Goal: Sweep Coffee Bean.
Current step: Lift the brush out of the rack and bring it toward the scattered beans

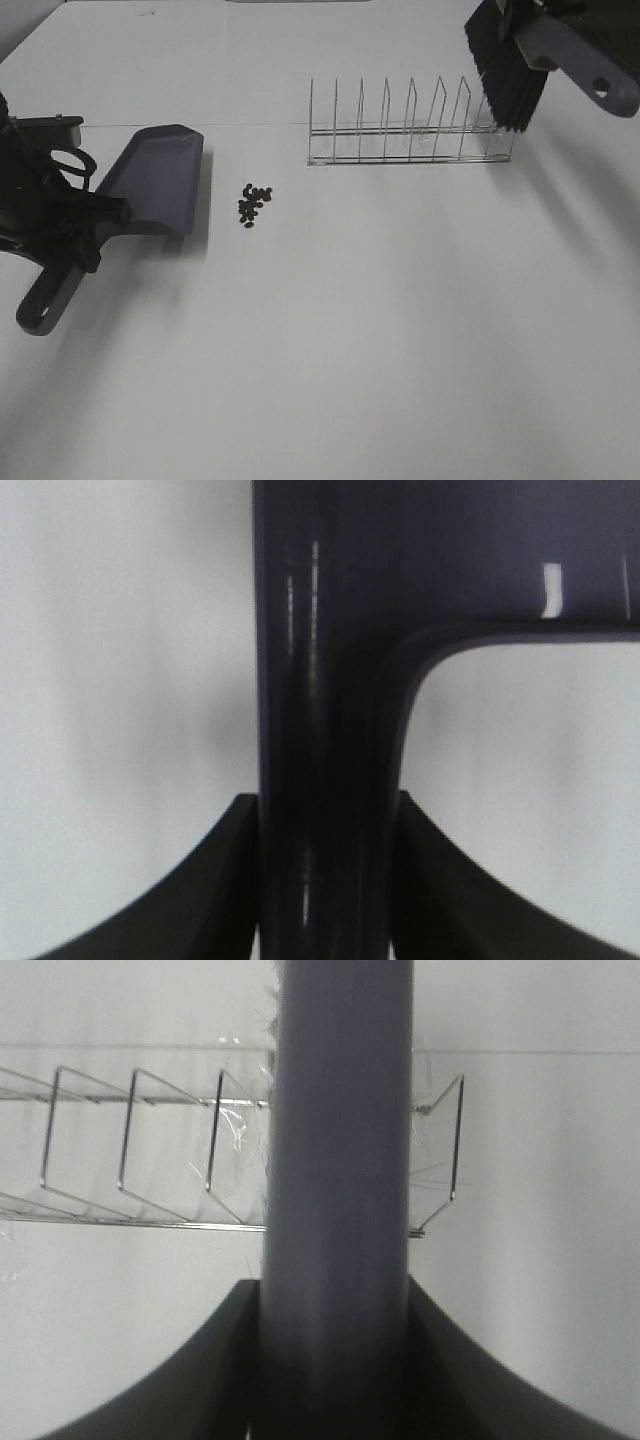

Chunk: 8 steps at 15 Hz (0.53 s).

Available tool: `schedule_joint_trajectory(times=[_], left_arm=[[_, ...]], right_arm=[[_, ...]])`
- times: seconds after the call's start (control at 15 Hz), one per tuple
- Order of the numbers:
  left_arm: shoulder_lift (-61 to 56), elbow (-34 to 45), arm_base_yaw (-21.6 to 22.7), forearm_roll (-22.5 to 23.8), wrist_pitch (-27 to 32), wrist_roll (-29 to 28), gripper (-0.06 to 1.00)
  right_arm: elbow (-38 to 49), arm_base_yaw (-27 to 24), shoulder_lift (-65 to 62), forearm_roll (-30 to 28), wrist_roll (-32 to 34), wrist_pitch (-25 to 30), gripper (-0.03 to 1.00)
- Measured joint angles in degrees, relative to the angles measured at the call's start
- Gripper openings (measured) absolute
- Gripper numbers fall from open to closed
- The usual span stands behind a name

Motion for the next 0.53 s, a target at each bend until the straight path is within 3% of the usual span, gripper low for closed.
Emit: schedule_joint_trajectory(times=[0.27,0.53], left_arm=[[0.0,0.0,0.0,0.0,0.1,-0.1,0.32],[0.0,0.0,-1.1,0.1,0.1,-0.8,0.32]], right_arm=[[1.7,0.3,-6.0,0.4,0.3,0.3,0.28],[10.8,4.9,-14.6,0.0,0.3,0.5,0.28]])
